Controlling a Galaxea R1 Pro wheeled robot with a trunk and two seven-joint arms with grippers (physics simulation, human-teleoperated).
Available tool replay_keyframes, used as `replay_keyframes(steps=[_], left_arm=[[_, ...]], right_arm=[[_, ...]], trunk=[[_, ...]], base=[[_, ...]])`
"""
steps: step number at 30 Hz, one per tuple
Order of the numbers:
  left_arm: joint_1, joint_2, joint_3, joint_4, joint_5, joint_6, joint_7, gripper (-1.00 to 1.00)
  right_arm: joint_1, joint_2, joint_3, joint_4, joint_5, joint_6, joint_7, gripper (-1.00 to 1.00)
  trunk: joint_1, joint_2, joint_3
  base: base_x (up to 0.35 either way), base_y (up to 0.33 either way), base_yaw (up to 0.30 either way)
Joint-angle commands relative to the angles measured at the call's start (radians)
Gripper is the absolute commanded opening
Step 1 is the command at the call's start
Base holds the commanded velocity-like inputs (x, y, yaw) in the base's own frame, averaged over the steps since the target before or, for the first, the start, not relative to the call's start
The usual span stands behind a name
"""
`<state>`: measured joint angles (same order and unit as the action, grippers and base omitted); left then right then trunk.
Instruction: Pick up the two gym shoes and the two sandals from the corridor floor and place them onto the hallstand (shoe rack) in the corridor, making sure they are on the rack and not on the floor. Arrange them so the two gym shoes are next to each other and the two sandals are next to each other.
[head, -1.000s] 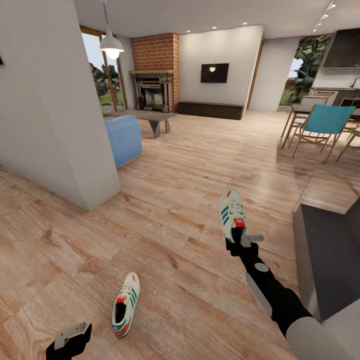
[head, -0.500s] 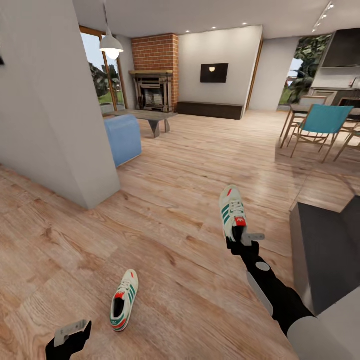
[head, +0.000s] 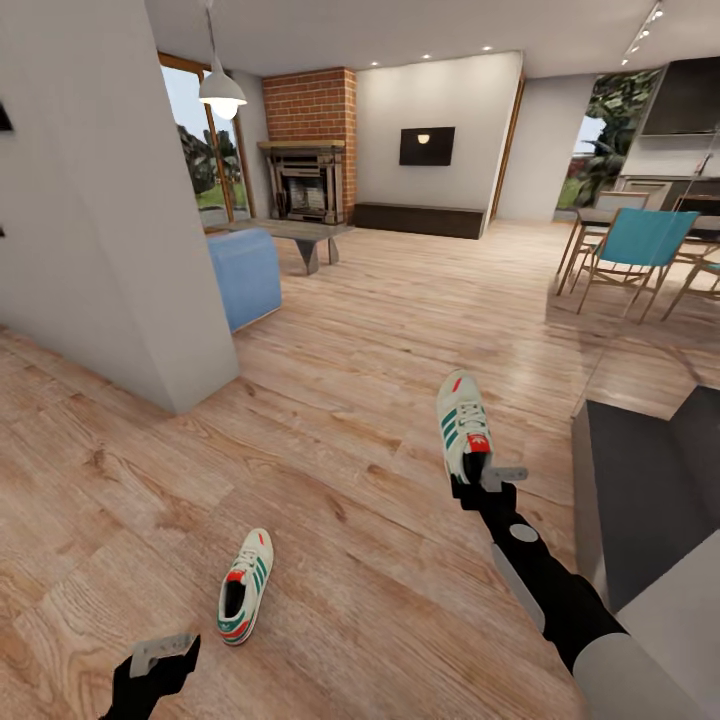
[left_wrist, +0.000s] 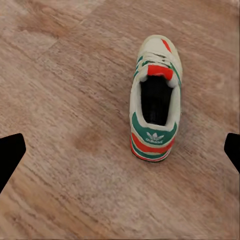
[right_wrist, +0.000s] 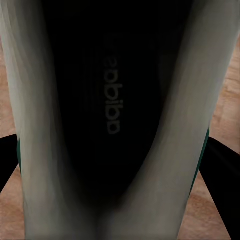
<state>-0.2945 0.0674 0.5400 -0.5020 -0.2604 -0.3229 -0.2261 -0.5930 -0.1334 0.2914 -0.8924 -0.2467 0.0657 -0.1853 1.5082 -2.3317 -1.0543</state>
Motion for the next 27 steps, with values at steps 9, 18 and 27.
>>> replay_keyframes(steps=[9,18,27], left_arm=[[-0.147,-0.015,-0.193,-0.002,-0.039,0.146,0.002,1.00],[-0.190,-0.011,-0.209,-0.009,-0.042,0.216,0.001,1.00],[-0.190,-0.018,-0.206,-0.010,-0.042,0.214,0.005,1.00]], right_arm=[[-0.001,0.000,0.004,-0.003,-0.006,0.005,-0.010,-1.00],[-0.001,0.000,0.004,-0.003,-0.006,0.005,-0.010,-1.00],[-0.001,0.000,0.004,-0.003,-0.006,0.005,-0.010,-1.00]], trunk=[[0.000,0.000,-0.001],[0.000,0.000,-0.001],[0.000,0.000,-0.001]], base=[[-0.001,-0.001,0.000],[0.000,0.000,0.000],[0.083,0.000,0.000]])
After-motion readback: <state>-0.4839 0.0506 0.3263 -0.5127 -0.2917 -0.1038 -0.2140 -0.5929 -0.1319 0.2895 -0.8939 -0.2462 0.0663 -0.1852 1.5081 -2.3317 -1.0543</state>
